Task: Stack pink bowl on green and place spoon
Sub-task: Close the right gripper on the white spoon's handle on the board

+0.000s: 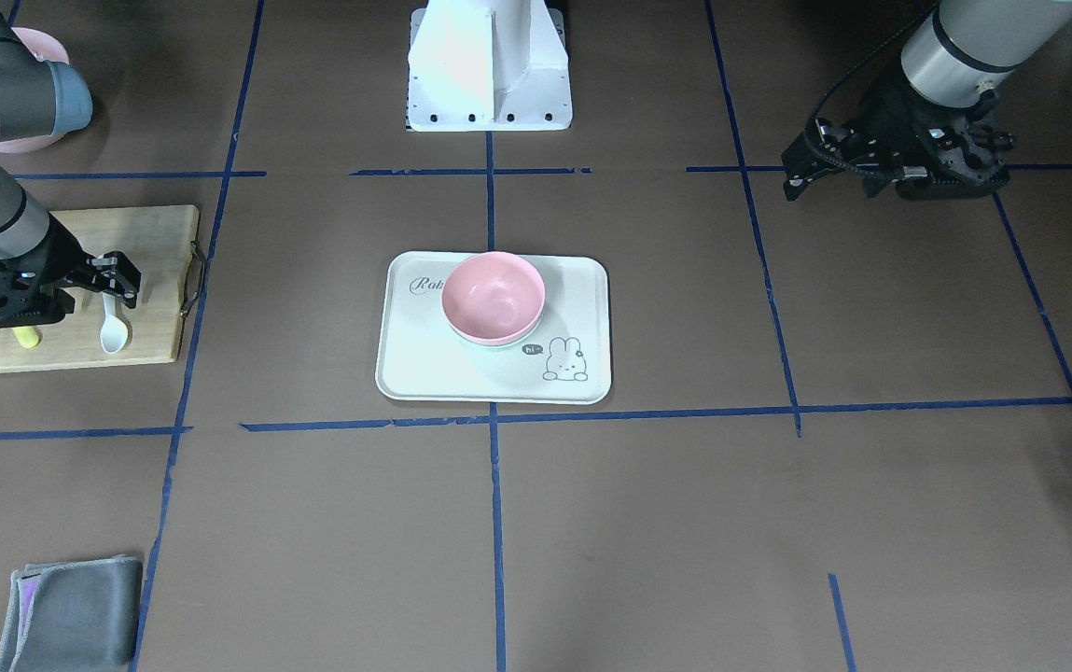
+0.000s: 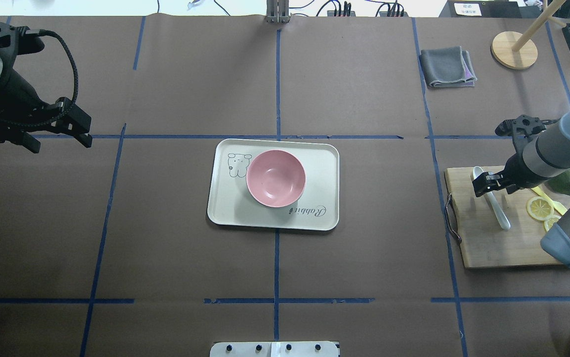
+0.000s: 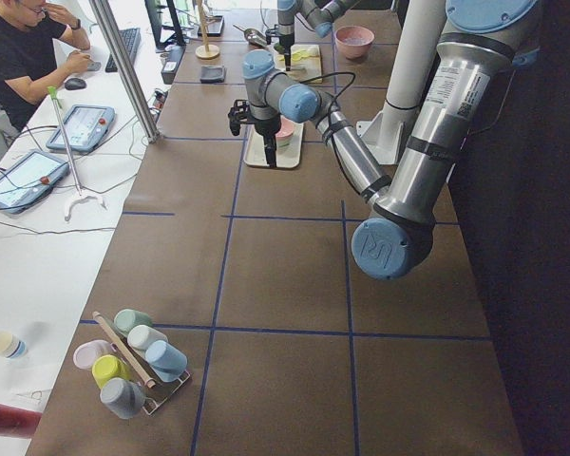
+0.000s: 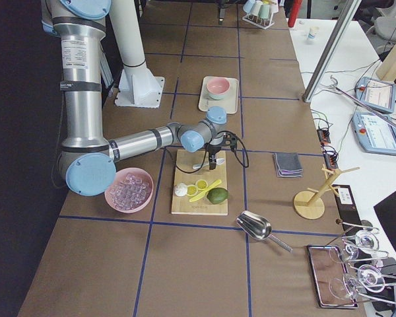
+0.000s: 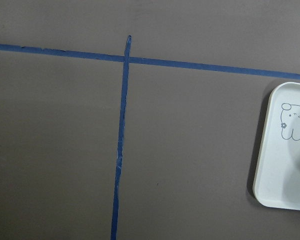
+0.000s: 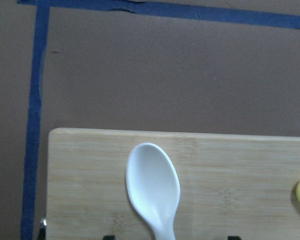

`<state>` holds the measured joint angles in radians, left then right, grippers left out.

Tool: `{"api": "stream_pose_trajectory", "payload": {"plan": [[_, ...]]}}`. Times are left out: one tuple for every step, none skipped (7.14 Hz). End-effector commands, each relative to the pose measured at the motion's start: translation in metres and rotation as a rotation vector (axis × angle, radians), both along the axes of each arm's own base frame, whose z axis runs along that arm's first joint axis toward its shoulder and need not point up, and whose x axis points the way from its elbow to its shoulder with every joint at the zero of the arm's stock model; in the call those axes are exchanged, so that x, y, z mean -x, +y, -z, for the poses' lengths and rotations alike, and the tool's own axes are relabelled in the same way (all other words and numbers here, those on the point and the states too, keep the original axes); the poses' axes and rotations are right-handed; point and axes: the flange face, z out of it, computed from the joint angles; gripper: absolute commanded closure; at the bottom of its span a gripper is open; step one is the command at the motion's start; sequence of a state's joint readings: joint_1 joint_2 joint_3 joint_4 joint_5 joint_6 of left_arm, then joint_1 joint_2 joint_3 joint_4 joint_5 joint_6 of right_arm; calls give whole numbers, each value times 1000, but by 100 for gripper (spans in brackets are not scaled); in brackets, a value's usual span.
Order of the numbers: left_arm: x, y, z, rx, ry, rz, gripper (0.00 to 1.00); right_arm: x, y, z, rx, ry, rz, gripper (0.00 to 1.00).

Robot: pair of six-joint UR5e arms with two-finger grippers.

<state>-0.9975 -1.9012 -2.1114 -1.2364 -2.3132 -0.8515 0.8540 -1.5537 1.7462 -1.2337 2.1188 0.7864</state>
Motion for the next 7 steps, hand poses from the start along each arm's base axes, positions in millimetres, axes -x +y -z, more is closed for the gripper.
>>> {"api": "stream_pose_trajectory", "payload": {"plan": [[3,-2,-1,1,-1,7,0,4,-3,0,5,-8,9,25],[3,-2,-1,1,-1,7,0,4,-2,-2,7,-5,11,25],[4,-1,0,0,1,6,0,2,0,-5,11,-2,13,25],[4,-1,0,0,1,6,0,2,1,-5,17,-9,17,25],[4,-2,0,2,0,8,0,2,1,-4,17,-11,18,26],[6,-3,0,0,1,12,0,2,1,-5,20,-11,17,28],[7,-3,0,2,0,14,0,1,2,-5,21,-10,17,28]]}}
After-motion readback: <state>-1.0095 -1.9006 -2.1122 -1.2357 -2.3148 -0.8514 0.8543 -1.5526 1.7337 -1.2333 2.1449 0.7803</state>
